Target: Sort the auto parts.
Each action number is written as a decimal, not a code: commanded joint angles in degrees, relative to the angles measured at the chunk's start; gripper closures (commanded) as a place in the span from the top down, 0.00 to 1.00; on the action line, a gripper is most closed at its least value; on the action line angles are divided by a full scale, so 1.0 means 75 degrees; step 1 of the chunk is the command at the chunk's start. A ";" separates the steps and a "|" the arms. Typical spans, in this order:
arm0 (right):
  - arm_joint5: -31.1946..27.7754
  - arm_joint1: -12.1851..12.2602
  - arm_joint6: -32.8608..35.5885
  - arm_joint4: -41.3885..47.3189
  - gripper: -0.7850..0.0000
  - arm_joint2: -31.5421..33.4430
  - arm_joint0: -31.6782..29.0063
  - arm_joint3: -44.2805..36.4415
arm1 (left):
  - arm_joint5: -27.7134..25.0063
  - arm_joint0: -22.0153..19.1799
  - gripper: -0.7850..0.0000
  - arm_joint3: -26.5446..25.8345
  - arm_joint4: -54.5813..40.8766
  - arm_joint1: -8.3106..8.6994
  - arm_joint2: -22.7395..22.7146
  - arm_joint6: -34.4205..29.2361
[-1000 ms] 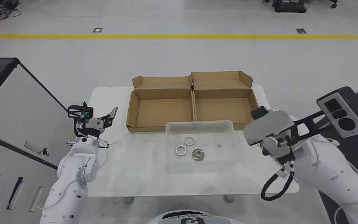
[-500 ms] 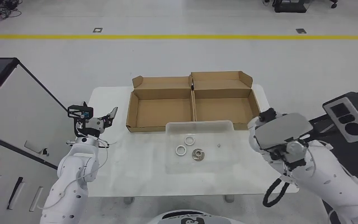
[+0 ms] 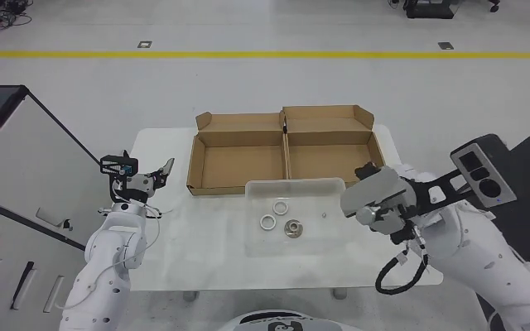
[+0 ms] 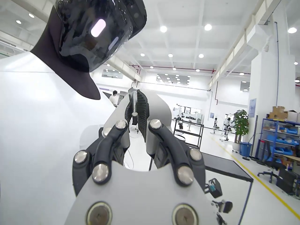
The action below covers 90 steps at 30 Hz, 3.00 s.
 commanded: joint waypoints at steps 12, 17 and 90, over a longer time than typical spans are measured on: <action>0.0000 -0.0055 -0.0115 0.0246 0.00 0.0174 -0.0188 -0.0310 | 0.0000 0.0000 1.00 0.0000 0.0000 0.0000 0.0000 0.0000; 0.0000 -0.0055 -0.0115 0.0246 0.00 0.0174 -0.0188 -0.0310 | 0.0000 0.0000 1.00 0.0000 0.0000 0.0000 0.0000 0.0000; 0.4295 -0.0187 1.4570 -0.0285 0.00 -0.1022 0.4735 0.5150 | 0.0000 0.0000 1.00 0.0000 0.0000 0.0000 0.0000 0.0000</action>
